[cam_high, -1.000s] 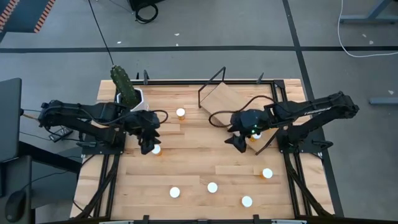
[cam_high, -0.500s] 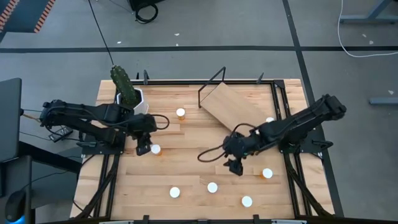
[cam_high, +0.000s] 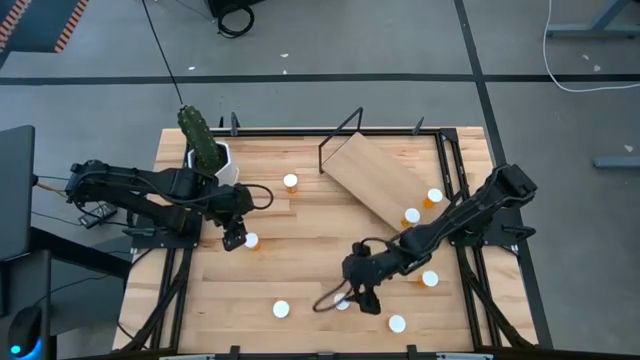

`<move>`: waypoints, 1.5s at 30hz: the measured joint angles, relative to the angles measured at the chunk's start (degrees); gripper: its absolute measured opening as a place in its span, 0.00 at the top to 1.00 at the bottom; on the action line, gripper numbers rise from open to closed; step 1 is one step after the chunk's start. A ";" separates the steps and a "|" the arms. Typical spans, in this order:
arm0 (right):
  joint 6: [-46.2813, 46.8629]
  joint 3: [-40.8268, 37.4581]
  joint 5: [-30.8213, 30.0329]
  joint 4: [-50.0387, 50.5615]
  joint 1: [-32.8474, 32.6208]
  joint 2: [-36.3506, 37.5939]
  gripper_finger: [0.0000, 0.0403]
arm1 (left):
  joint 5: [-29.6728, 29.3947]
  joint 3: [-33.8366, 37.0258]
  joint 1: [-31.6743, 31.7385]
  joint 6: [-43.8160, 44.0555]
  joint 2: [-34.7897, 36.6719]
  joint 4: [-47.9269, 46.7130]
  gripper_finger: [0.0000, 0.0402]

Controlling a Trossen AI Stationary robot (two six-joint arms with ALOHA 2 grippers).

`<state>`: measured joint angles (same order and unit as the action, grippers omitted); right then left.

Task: Pick and place medicine bottles onto shelf by color
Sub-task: Put the orange pill bottle to the middle right on the shelf

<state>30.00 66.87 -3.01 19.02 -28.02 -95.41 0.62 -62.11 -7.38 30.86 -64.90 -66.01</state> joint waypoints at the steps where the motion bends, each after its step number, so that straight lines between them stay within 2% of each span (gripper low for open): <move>1: -1.35 0.00 0.00 -0.92 -0.38 -0.56 0.19 | 0.00 0.00 0.01 0.01 0.02 -0.01 0.45; 8: -5.75 0.00 0.04 -2.73 -2.25 -4.29 0.14 | 0.28 0.00 0.00 1.19 0.02 0.00 0.41; 18: -7.70 0.00 -2.84 -4.20 -3.69 -8.48 0.14 | 0.28 0.00 0.00 3.25 0.02 -0.02 0.38; 29: -7.49 0.00 -5.86 -6.40 -4.46 -9.27 0.14 | 0.30 0.00 0.00 3.05 0.02 -0.01 0.38; 37: -10.06 0.00 -10.54 -6.81 -6.44 -9.27 0.14 | 0.28 0.00 0.00 3.05 0.02 -0.03 0.37; 45: -10.01 -0.04 -10.63 -8.53 -6.44 -11.65 0.14 | 0.31 0.00 0.00 3.07 0.04 0.06 0.37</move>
<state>20.00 66.83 -13.64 10.49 -34.46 -107.06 0.93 -62.11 -7.38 33.93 -64.86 -65.95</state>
